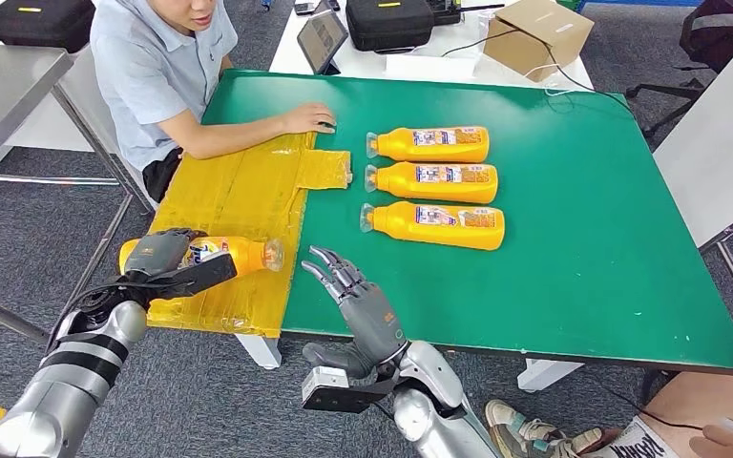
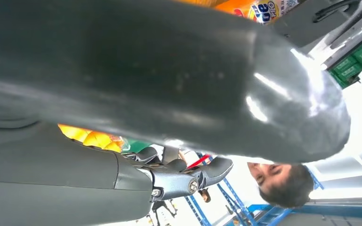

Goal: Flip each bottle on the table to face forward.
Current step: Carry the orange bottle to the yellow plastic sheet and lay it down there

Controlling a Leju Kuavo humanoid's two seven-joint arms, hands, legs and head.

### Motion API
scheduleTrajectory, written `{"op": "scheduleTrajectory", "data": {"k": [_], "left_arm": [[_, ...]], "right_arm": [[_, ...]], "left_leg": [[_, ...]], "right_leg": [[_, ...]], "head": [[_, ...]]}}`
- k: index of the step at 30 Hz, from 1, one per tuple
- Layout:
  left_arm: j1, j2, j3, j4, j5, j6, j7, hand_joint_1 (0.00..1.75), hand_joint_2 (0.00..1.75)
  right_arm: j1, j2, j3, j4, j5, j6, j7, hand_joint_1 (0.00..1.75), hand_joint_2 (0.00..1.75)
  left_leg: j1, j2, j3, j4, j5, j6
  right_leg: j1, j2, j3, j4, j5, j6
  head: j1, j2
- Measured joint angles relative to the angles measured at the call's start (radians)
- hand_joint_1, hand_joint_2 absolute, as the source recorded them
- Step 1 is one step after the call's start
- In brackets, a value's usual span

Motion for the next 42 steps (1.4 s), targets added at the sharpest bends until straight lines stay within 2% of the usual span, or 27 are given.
{"op": "scheduleTrajectory", "data": {"k": [3, 6, 8, 10, 19, 24, 28, 30, 33, 38, 42], "left_arm": [[-0.048, 0.004, -0.034, 0.079, -0.039, -0.02, 0.017, 0.38, 1.75], [-0.106, -0.007, -0.06, 0.173, -0.043, -0.021, 0.019, 0.23, 1.75], [-0.134, -0.023, -0.065, 0.23, -0.009, -0.024, 0.002, 0.08, 1.75], [-0.149, -0.038, -0.064, 0.271, 0.038, -0.038, -0.028, 0.0, 1.75], [-0.176, -0.066, -0.021, 0.335, 0.221, -0.12, -0.132, 0.0, 1.75], [-0.178, -0.07, 0.01, 0.338, 0.27, -0.152, -0.154, 0.0, 1.75], [-0.176, -0.072, 0.039, 0.327, 0.415, -0.239, -0.19, 0.0, 1.75], [-0.163, -0.073, 0.049, 0.298, 0.509, -0.278, -0.202, 0.0, 1.75], [-0.12, -0.077, 0.054, 0.213, 0.628, -0.28, -0.204, 0.0, 1.75], [-0.074, -0.082, 0.055, 0.107, 0.671, -0.268, -0.195, 0.0, 1.75], [-0.035, -0.094, 0.07, 0.026, 0.759, -0.225, -0.237, 0.0, 1.75]], "right_arm": [[-0.007, 0.003, 0.008, 0.013, -0.008, 0.009, -0.008, 0.0, 0.0], [-0.015, 0.01, 0.021, 0.033, -0.021, 0.012, -0.016, 0.0, 0.0], [-0.021, 0.014, 0.029, 0.047, -0.029, 0.01, -0.02, 0.0, 0.0], [-0.028, 0.017, 0.034, 0.062, -0.038, 0.009, -0.023, 0.0, 0.0], [-0.067, 0.022, 0.049, 0.134, -0.075, 0.009, -0.046, 0.0, 0.0], [-0.074, 0.025, 0.052, 0.158, -0.085, 0.009, -0.051, 0.0, 0.0], [-0.083, 0.026, 0.056, 0.182, -0.109, 0.009, -0.065, 0.0, 0.0], [-0.088, 0.028, 0.058, 0.196, -0.122, 0.008, -0.075, 0.0, 0.0], [-0.089, 0.029, 0.062, 0.209, -0.128, 0.002, -0.081, 0.0, 0.0], [-0.089, 0.029, 0.066, 0.217, -0.128, -0.001, -0.081, 0.0, 0.0], [-0.085, 0.028, 0.066, 0.217, -0.127, -0.001, -0.077, 0.0, 0.0]], "left_leg": [[0.0, -0.001, -0.001, 0.0, 0.0, 0.0], [0.0, -0.001, -0.001, 0.0, 0.0, 0.0], [0.0, -0.001, 0.0, 0.0, 0.0, 0.0], [0.0, -0.001, 0.0, 0.0, 0.0, 0.0], [0.0, -0.001, 0.001, 0.0, 0.0, 0.0], [0.0, -0.001, 0.002, 0.0, 0.001, 0.0], [0.0, -0.001, 0.002, 0.0, 0.001, 0.0], [0.0, -0.001, 0.002, 0.0, 0.001, 0.0], [0.0, -0.001, 0.001, 0.0, 0.001, 0.0], [0.0, -0.001, 0.0, 0.0, 0.001, 0.0], [0.0, 0.0, 0.0, 0.0, 0.001, 0.0]], "right_leg": [[0.0, 0.0, -0.001, 0.0, 0.0, 0.0], [0.0, 0.0, 0.0, 0.0, 0.0, 0.0], [0.0, -0.001, 0.001, 0.0, 0.0, 0.0], [0.0, -0.001, 0.001, 0.0, 0.0, 0.0], [0.0, -0.001, 0.002, 0.0, 0.0, 0.0], [0.0, -0.001, 0.002, 0.0, 0.0, 0.0], [0.0, -0.001, 0.003, 0.0, 0.0, 0.0], [0.0, -0.001, 0.003, 0.0, 0.0, 0.0], [0.0, -0.001, 0.002, 0.001, 0.0, 0.0], [0.0, -0.001, 0.001, 0.0, 0.0, 0.0], [0.0, -0.001, 0.0, 0.0, 0.0, 0.0]], "head": [[0.0, 0.0], [0.0, 0.0], [0.0, 0.0], [0.0, 0.0], [0.0, 0.0], [0.0, 0.0], [0.0, 0.0], [0.0, 0.0], [0.0, 0.0], [0.0, 0.0], [0.0, 0.0]]}}
